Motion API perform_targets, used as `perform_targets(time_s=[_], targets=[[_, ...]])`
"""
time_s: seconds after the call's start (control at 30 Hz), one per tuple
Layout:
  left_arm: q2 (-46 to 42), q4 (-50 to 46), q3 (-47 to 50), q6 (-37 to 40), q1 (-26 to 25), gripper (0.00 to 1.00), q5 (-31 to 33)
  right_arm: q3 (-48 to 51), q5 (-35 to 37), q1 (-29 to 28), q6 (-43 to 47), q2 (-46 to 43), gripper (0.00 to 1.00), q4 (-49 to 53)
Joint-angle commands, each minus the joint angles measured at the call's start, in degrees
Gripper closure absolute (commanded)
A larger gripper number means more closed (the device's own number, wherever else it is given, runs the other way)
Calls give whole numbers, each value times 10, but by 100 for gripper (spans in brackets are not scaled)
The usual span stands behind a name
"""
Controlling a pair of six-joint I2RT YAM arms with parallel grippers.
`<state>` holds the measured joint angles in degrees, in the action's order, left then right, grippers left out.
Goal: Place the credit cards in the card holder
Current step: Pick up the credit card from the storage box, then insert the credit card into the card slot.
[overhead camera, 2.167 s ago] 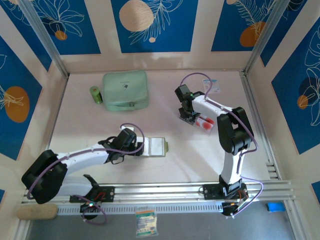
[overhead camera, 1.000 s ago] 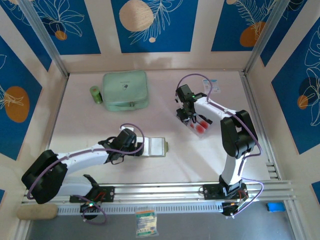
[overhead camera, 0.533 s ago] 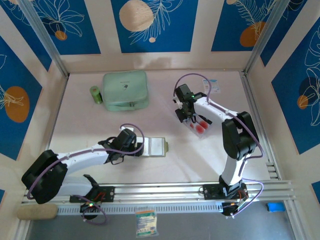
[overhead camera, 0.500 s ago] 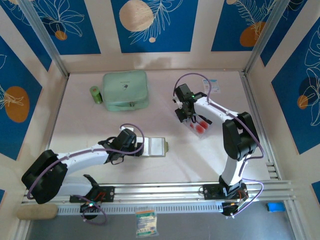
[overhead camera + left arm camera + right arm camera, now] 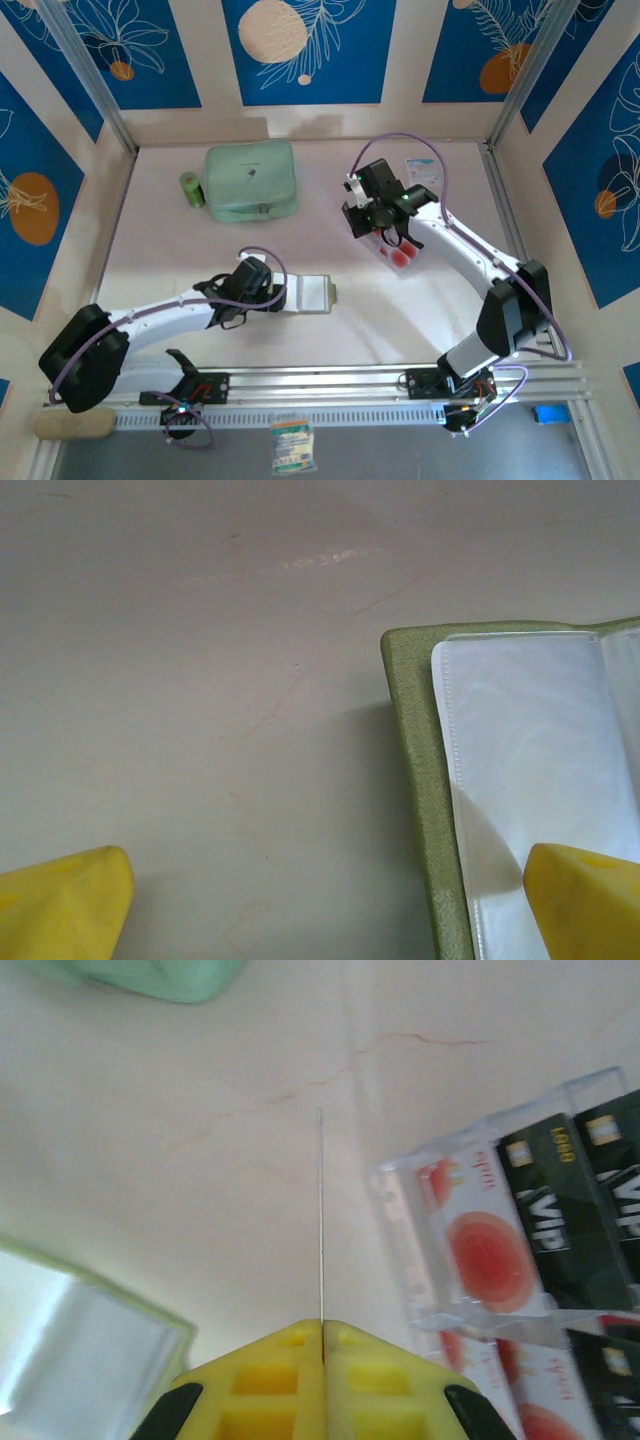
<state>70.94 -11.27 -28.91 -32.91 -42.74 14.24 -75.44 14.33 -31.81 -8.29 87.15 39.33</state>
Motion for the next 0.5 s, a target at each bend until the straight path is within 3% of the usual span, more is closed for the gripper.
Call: perform_targets(time_s=[0.0,0.17,0.47], targets=[[-4,-19,-3,-4,6,0,15,51,-92,-21,-98,-39,100,-41],[-4,-32,-4,-11,7,0,29,150,-171,-58,-210,-79,100,-152],[-13,-36,3,-16,6,0,38,247,-163,-143,-327,-54,100,-275]])
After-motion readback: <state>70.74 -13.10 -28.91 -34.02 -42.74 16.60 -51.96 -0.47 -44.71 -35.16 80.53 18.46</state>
